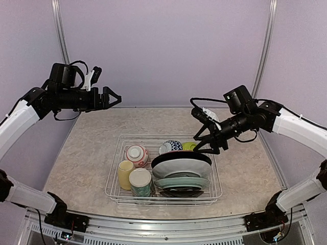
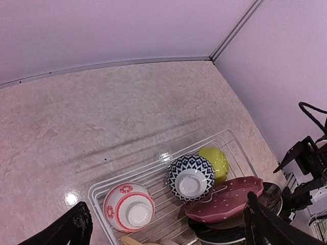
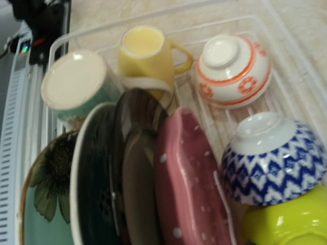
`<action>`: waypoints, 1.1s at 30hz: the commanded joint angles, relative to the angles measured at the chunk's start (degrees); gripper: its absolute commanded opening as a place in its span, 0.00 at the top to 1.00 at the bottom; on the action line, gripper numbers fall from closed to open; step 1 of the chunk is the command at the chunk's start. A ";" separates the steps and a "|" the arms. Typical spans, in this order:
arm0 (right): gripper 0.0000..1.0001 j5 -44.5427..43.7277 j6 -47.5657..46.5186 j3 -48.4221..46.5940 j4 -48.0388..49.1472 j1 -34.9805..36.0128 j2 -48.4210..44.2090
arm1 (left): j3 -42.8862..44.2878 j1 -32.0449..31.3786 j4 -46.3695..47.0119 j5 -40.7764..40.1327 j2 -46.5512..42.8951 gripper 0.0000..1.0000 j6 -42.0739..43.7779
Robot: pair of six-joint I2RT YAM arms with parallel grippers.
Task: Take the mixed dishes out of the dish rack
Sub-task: Grab the plate from the dish rack.
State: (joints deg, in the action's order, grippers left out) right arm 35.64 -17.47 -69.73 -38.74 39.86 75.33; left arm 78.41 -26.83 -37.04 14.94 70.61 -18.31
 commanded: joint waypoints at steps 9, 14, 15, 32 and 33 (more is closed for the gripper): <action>0.52 0.62 -2.84 -3.54 -5.33 2.56 6.74 | -1.28 -0.42 0.32 -2.68 0.40 0.01 5.88; 0.59 0.67 -3.91 -3.48 -5.68 2.65 8.08 | -3.81 -0.42 0.58 -4.14 -0.84 0.01 6.99; 0.60 1.06 -4.07 -3.52 -5.81 2.65 8.41 | -3.99 -0.42 0.59 -4.29 -1.03 0.01 7.23; 0.73 3.44 -8.44 -5.05 -8.35 4.37 14.30 | -5.20 -0.42 0.78 -3.35 -1.14 0.01 7.02; 0.77 3.82 -8.84 -5.14 -8.62 4.38 14.48 | -5.20 -0.42 0.79 -3.16 -1.17 0.01 6.84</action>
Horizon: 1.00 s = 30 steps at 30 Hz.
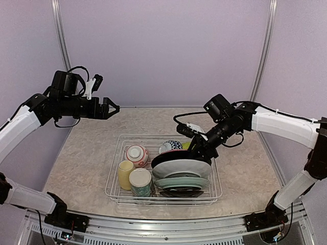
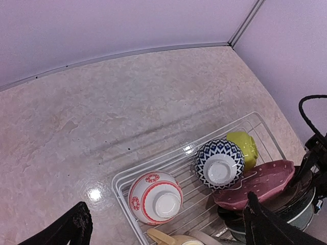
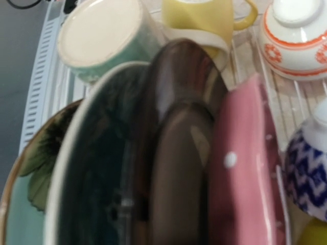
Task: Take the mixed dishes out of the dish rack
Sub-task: Grab the plate from the dish rack.
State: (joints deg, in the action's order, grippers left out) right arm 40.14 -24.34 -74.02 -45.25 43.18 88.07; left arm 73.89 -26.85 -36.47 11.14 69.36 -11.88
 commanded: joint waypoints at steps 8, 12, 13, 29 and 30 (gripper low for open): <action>0.95 -1.02 -2.38 -1.44 -2.71 1.20 0.55 | -0.91 -0.40 0.50 2.91 0.45 0.01 -0.39; 1.00 -0.45 -2.13 -3.07 -3.41 1.19 -0.16 | -0.85 -0.44 0.36 2.49 0.98 0.01 -0.42; 1.00 -0.19 -2.01 -3.67 -3.88 1.20 -0.19 | -0.81 -0.40 0.30 2.49 1.24 0.01 -0.45; 1.00 2.99 8.62 -10.78 -2.73 1.04 -3.08 | -0.76 -0.25 0.16 2.72 2.84 0.01 -0.69; 1.00 3.32 9.13 -11.08 -2.55 1.10 -3.38 | -0.81 -0.22 0.17 2.71 2.80 0.01 -0.69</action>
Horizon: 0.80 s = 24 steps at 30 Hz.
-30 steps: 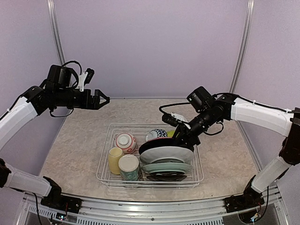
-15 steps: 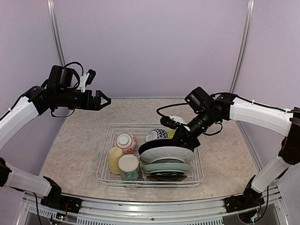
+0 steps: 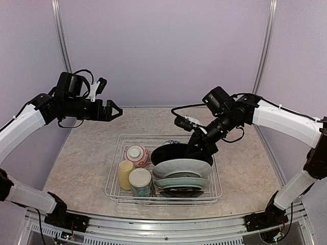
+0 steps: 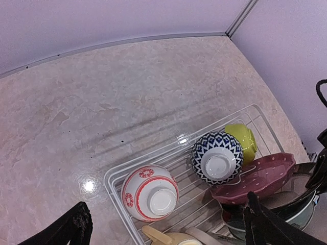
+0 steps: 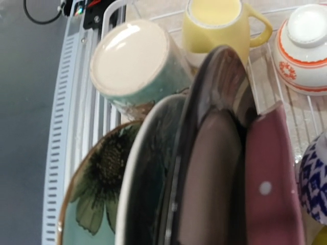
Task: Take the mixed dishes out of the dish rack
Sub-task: Grab the plate from the dish rack, then place the plate at the center of the board.
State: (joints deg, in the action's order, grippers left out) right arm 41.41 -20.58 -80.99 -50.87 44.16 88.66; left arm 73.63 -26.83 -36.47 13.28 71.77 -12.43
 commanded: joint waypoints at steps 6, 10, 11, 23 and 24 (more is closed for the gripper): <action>1.00 3.78 9.14 -7.88 2.31 0.14 -3.92 | -0.50 0.26 0.24 0.93 0.69 0.01 -0.41; 1.00 3.59 10.90 -8.13 5.08 0.09 -5.96 | -0.50 0.59 0.26 1.09 0.76 0.01 -0.58; 1.00 3.37 11.18 -8.15 5.82 0.12 -6.53 | -0.57 0.68 0.32 1.04 0.75 0.01 -0.66; 1.00 3.04 17.48 -8.66 15.36 0.01 -9.82 | -0.72 0.99 0.35 0.78 0.91 0.01 -0.77; 1.00 3.89 17.99 -9.15 15.49 0.04 -9.58 | -0.69 1.03 0.30 0.78 0.92 0.01 -0.76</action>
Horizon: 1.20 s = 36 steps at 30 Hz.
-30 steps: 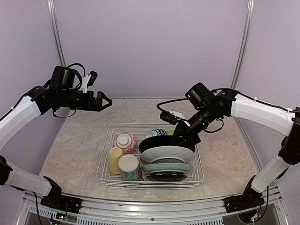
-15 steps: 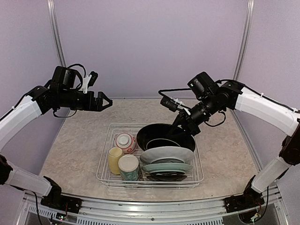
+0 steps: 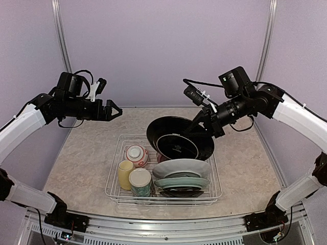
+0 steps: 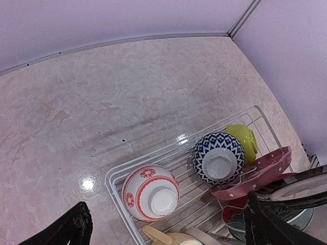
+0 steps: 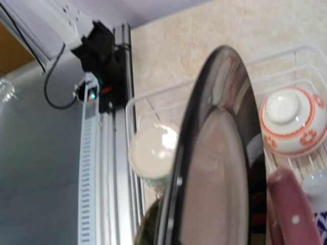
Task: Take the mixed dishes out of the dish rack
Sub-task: Place the plate at the center of the board.
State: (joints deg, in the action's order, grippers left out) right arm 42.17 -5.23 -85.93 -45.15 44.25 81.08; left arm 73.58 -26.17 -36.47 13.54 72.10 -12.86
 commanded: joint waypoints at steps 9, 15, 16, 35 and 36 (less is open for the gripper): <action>1.00 5.97 8.63 -4.67 16.25 -0.04 -3.56 | -0.54 1.30 0.41 0.66 0.59 0.01 -0.55; 1.00 -1.07 12.31 -3.82 24.51 -0.10 -5.83 | -0.99 3.96 1.60 2.53 0.11 0.01 -1.66; 1.00 -1.87 12.83 -3.47 26.20 -0.06 -6.25 | -1.27 4.50 2.04 2.70 -0.18 0.01 -1.85; 1.00 -49.52 9.51 -1.43 27.16 -0.63 -10.59 | -2.13 7.26 3.00 2.24 -3.10 0.01 -2.11; 1.00 -54.43 8.77 -0.98 26.07 -0.74 -10.59 | -2.13 7.32 3.00 2.35 -3.15 0.01 -2.23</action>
State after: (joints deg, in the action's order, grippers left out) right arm 12.27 8.36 -86.67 -23.40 44.16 73.65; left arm 72.23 -19.51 -34.13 15.14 69.73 -14.63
